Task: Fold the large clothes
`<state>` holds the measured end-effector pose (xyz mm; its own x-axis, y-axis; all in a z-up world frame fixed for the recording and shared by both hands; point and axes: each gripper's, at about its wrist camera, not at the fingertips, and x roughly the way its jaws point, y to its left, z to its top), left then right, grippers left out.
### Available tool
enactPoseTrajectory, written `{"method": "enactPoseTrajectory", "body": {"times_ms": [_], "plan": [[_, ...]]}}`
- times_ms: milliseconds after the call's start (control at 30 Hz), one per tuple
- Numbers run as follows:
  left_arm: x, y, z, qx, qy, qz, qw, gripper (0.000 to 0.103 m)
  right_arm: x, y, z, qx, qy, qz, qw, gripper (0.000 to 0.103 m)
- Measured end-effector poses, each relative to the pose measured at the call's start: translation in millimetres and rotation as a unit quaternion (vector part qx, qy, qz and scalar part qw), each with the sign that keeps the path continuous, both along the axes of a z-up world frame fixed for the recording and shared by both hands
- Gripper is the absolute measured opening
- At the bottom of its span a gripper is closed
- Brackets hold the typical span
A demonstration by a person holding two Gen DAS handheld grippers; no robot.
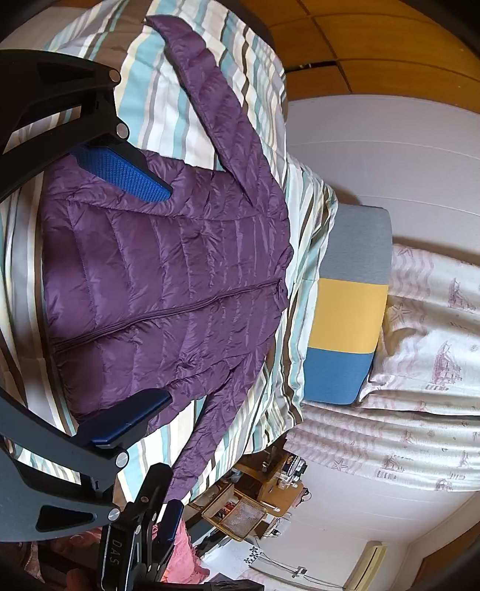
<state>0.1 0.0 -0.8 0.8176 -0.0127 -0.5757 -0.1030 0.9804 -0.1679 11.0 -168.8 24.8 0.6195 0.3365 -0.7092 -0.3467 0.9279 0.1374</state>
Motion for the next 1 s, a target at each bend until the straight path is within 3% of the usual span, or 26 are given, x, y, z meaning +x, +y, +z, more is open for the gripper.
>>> {"method": "enactPoseTrajectory", "body": {"times_ms": [1000], "plan": [[0.3,-6.6,-14.0,-0.008,0.018,0.0,0.9998,0.1,2.2,2.2,-4.4,-0.004,0.011,0.001,1.0,0.101]]}}
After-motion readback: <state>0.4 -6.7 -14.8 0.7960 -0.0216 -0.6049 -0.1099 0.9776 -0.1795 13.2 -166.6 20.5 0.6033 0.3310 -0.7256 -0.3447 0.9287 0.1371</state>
